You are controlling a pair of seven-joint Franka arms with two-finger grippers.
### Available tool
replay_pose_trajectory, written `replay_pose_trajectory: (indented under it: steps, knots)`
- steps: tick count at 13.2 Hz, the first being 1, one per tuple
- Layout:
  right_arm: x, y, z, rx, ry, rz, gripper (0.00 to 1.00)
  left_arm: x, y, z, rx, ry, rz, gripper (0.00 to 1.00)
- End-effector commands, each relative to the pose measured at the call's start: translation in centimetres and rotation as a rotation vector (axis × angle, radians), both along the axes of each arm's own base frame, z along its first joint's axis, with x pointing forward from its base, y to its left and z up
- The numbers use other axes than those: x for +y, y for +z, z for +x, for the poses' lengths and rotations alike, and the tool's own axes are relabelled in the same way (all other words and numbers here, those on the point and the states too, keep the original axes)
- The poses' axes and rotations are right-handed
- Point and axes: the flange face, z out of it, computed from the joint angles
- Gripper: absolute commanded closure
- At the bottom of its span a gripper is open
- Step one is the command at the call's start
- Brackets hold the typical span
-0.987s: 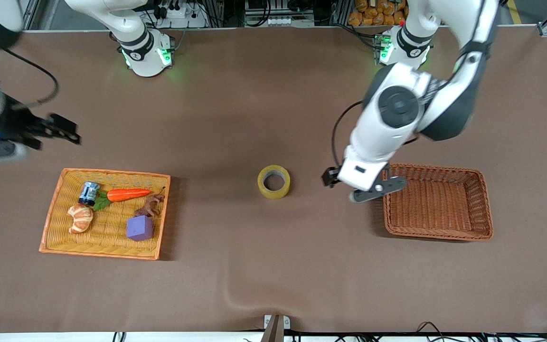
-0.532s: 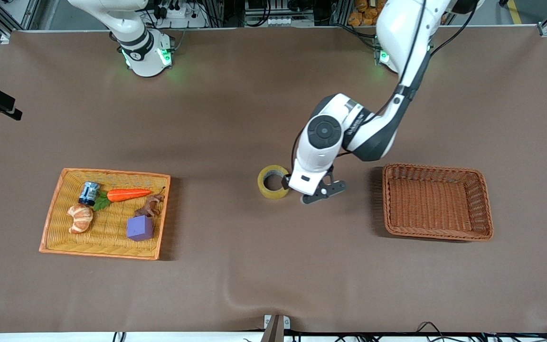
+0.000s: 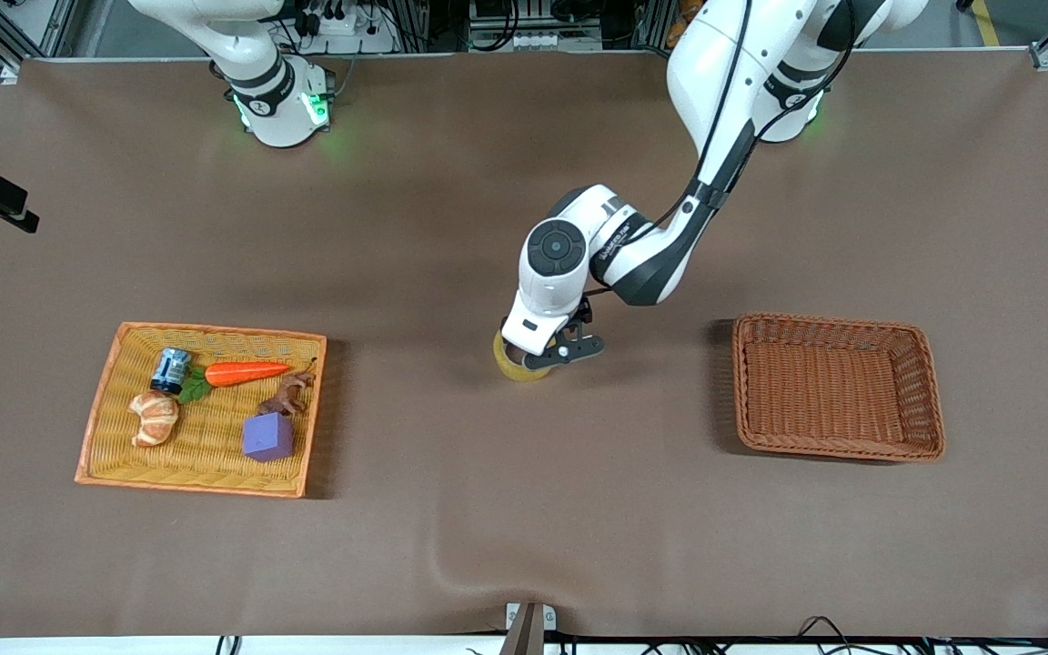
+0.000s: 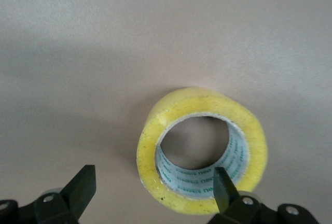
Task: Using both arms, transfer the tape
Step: 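Lower the left gripper onto the tape roll and grasp it, then carry the tape roll with the left gripper into the wicker basket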
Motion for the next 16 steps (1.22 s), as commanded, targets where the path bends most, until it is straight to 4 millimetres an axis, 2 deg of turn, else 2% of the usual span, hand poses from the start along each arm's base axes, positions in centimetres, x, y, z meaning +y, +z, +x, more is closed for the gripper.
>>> replay_pose_trajectory:
  steps: [1,2,3,4,5,7,8,9,10,12,13,14,16]
  knots:
    - [-0.3,0.1,-0.5,-0.015,-0.004,-0.015,0.00,-0.7,-2.5,0.0,0.002,-0.009,0.000,0.10]
    - [-0.3,0.1,-0.4,-0.012,-0.002,-0.015,0.00,-1.2,-3.0,-0.1,-0.018,-0.010,-0.022,0.25]
    - [-0.3,0.1,-0.4,-0.011,-0.004,-0.015,0.00,-1.4,-3.7,-0.2,-0.020,-0.011,-0.025,0.55]
    - [-0.2,0.2,-0.4,-0.012,0.001,-0.016,0.00,-1.8,-4.3,-0.9,-0.014,-0.023,-0.020,0.89]
    - [0.1,0.4,-0.4,-0.012,0.004,-0.017,0.00,-1.8,-4.4,-0.9,-0.020,-0.038,-0.013,1.00]
    - [0.0,0.3,-0.3,-0.010,0.001,-0.018,0.00,-1.2,-4.1,-0.3,-0.043,-0.152,-0.001,1.00]
    - [-0.3,0.0,-0.2,-0.005,-0.005,-0.014,0.00,-1.1,-2.8,0.2,-0.059,-0.164,-0.011,1.00]
    - [-0.4,-0.5,0.1,0.004,-0.005,-0.011,0.00,-0.4,-1.3,1.1,-0.072,-0.146,-0.016,1.00]
    - [-0.3,-0.5,0.1,0.003,-0.005,-0.011,0.00,1.5,2.0,2.9,-0.090,-0.115,-0.022,1.00]
    - [0.2,-0.4,0.2,0.000,-0.002,-0.012,0.00,6.7,8.9,6.2,-0.094,-0.045,-0.012,1.00]
    - [0.4,-0.5,0.2,0.003,0.005,-0.012,0.00,9.4,11.5,7.6,-0.095,-0.001,-0.009,1.00]
    - [0.5,-0.4,0.2,0.001,0.003,-0.010,0.00,12.6,13.8,8.7,-0.085,0.031,0.006,1.00]
    - [0.6,-0.4,0.2,0.001,0.002,-0.010,0.00,20.6,16.8,11.5,-0.061,0.052,0.029,1.00]
